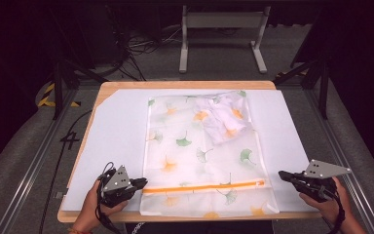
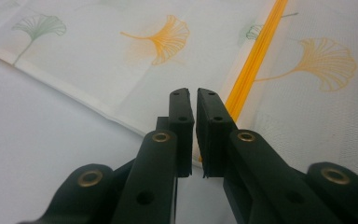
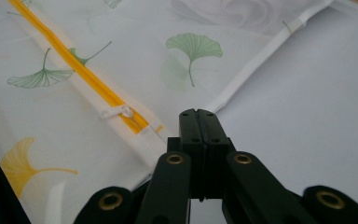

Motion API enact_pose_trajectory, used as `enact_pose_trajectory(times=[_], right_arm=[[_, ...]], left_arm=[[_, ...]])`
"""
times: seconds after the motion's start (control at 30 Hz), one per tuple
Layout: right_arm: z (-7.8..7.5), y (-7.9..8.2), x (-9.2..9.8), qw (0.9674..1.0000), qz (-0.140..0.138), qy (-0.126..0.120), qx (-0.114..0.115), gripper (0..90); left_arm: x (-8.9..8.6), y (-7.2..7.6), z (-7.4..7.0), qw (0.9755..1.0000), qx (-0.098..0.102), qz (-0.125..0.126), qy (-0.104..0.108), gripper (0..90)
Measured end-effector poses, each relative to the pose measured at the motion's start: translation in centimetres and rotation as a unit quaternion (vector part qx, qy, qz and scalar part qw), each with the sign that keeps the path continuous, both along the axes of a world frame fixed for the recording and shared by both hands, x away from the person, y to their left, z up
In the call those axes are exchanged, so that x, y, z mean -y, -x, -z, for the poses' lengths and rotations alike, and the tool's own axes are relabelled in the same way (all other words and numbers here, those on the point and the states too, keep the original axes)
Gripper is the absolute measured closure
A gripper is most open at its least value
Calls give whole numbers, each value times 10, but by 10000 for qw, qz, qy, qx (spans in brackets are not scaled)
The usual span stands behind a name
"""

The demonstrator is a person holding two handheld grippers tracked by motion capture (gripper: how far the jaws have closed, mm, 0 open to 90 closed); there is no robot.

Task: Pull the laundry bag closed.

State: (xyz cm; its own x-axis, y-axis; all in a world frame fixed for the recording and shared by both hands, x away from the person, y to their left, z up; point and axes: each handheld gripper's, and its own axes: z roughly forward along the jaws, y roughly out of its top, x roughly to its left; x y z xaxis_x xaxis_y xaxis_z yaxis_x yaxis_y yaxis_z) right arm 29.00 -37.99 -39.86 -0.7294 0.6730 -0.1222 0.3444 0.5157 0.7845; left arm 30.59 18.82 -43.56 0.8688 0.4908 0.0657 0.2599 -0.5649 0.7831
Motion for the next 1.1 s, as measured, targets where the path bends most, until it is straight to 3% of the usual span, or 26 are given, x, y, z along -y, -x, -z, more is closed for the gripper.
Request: enact_pose_trajectory(times=[0.3, 0.43, 0.6, 0.63, 0.77, 0.87, 0.9, 0.93, 1.03, 1.1], right_arm=[[-13, -5, -8, 9992, 119, -23, 387, 822], [-16, -11, -12, 9987, 203, 40, 457, 750], [-17, -21, -15, 9975, 353, 85, 611, 579], [-16, -25, -16, 9968, 428, 133, 657, 533], [-13, -35, -17, 9953, 569, 198, 755, 424], [-9, -40, -15, 9948, 643, 181, 772, 375], [-5, -45, -12, 9946, 687, 102, 773, 337], [-5, -45, -12, 9946, 687, 102, 773, 337], [1, -49, -7, 9934, 775, -19, 849, 278], [6, -52, -3, 9925, 844, -222, 855, 250]], left_arm=[[-10, -1, -11, 9994, 294, -193, 46, 808], [-16, -3, -15, 9984, 406, -379, 54, 764], [-24, -7, -17, 9965, 543, -638, 30, 671], [-28, -9, -18, 9947, 634, -801, -76, 635], [-38, -15, -15, 9917, 710, -1069, -83, 515], [-44, -18, -14, 9908, 718, -1150, 25, 431], [-50, -20, -11, 9888, 729, -1293, 160, 401], [-50, -20, -11, 9888, 729, -1293, 160, 362], [-60, -21, -3, 9852, 687, -1525, 378, 290], [-68, -21, 2, 9829, 626, -1659, 491, 249]])
